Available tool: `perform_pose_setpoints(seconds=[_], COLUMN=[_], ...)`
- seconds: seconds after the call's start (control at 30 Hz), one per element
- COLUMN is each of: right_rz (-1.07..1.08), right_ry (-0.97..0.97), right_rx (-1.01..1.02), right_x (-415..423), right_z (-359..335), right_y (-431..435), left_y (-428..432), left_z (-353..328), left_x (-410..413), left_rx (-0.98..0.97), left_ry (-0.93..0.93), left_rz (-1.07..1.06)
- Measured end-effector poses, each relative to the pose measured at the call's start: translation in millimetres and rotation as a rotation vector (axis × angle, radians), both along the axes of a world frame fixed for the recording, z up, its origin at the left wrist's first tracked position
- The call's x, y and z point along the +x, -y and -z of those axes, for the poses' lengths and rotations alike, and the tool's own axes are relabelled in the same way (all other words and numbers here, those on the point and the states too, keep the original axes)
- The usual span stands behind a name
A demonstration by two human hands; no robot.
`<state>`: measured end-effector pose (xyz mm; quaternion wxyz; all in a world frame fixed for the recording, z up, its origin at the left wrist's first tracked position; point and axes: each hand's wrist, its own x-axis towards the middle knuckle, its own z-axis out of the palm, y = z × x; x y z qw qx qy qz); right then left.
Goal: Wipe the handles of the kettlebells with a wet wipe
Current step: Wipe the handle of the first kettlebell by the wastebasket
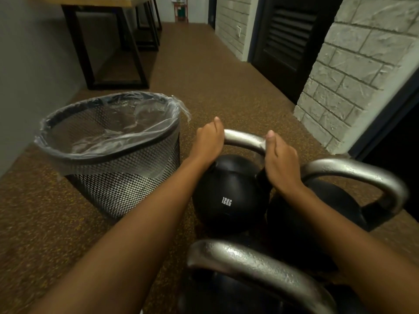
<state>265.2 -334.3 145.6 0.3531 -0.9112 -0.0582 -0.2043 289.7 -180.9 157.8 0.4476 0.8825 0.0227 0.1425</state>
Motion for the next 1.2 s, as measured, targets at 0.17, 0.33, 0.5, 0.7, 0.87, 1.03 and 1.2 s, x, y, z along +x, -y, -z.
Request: perform_pose_setpoints(seconds=[0.17,0.33,0.5,0.7,0.87,1.03,1.2], right_rz=[0.084,-0.029,-0.130,-0.149,-0.096,-0.192,-0.298], right_ry=[0.098,0.139,-0.044,-0.370,-0.196,-0.297,-0.556], right_rx=[-0.292,-0.605,-0.384,0.145,-0.275,-0.262,0.071], right_x=[1.2,4.5,13.0,14.1,12.1,23.3,32.0], right_z=[-1.6,-7.8,-23.6,-26.2,-28.1,-36.0,-44.4], right_y=[-22.1,-41.8,-18.7,7.1,-14.0,-14.6,3.4], left_y=[1.0,-0.4,-0.3,-0.9,0.0,-0.4,-2.1], left_z=[2.0,2.5,1.6,-0.4,0.5,-0.2,-2.8], left_x=[1.8,1.7,0.1,-0.2,-0.5,-1.1,-1.9], left_rx=[-0.038,-0.029,-0.046,-0.034,-0.037,-0.044,-0.001], left_ry=[0.011,0.033,0.029,0.017,0.021,0.014,0.000], left_rz=[-0.015,0.008,0.003,0.007,-0.001,0.016,0.032])
